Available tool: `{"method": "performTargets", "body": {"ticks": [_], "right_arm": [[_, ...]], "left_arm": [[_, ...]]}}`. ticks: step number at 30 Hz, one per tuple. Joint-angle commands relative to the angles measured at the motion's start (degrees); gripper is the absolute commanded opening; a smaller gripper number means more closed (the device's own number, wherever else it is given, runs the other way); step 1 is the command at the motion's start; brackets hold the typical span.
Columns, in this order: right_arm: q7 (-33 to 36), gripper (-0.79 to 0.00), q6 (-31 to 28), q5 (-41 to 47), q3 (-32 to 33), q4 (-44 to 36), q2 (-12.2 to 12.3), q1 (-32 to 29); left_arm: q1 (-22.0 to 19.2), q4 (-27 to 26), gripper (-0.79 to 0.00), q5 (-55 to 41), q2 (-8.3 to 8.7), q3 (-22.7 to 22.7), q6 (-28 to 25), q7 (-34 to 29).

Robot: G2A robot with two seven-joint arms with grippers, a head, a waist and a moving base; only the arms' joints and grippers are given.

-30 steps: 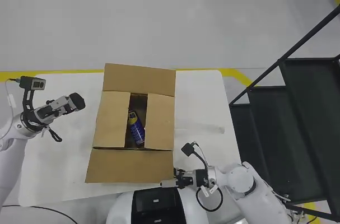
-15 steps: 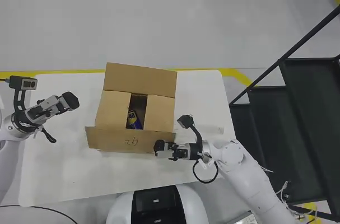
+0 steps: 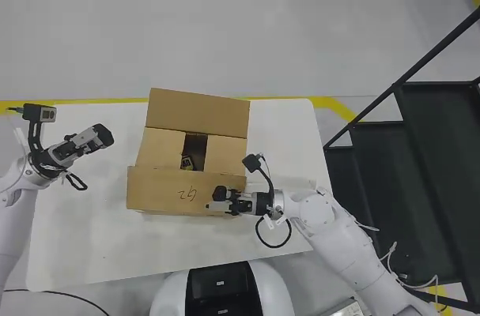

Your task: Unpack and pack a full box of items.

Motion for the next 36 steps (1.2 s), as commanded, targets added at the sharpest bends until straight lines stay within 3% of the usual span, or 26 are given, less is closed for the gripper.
{"method": "performTargets", "body": {"ticks": [1, 7, 11, 14, 25, 31, 36], "right_arm": [[0.1, 0.000, 0.5, -0.6, 0.0, -0.6, 0.1, 0.1], [0.3, 0.000, 2.1, -2.7, 0.6, -2.7, 0.5, -0.1], [0.2, 0.000, 3.2, -3.4, 0.4, -3.2, 0.7, 0.0], [0.2, 0.000, 3.6, -3.4, 0.2, -3.0, 0.7, 0.2], [-0.8, 0.000, 2.0, -2.3, 0.7, -2.9, 1.2, -0.7], [-1.0, 0.000, 1.2, -1.6, 1.5, -3.0, 1.6, -1.7], [-0.9, 0.000, 1.0, -1.5, 1.7, -3.4, 1.8, -1.7]], "left_arm": [[0.2, -0.1, 0.000, -0.7, 0.03, -0.1, 0.2, -0.1], [0.2, -0.1, 0.000, -0.7, 0.03, -0.1, 0.2, -0.1], [0.3, 0.1, 0.000, 5.6, -0.33, -0.1, 2.3, 10.1], [-1.7, 1.1, 0.000, 7.8, -1.60, 3.3, 3.1, 15.7], [-19.7, 22.9, 0.000, 12.9, -8.60, 18.4, -2.6, 17.8], [-25.6, 31.6, 0.000, 12.0, -12.00, 22.8, -6.5, 15.5], [-28.8, 37.6, 0.000, 15.0, -14.82, 25.9, -10.0, 19.3]]}}
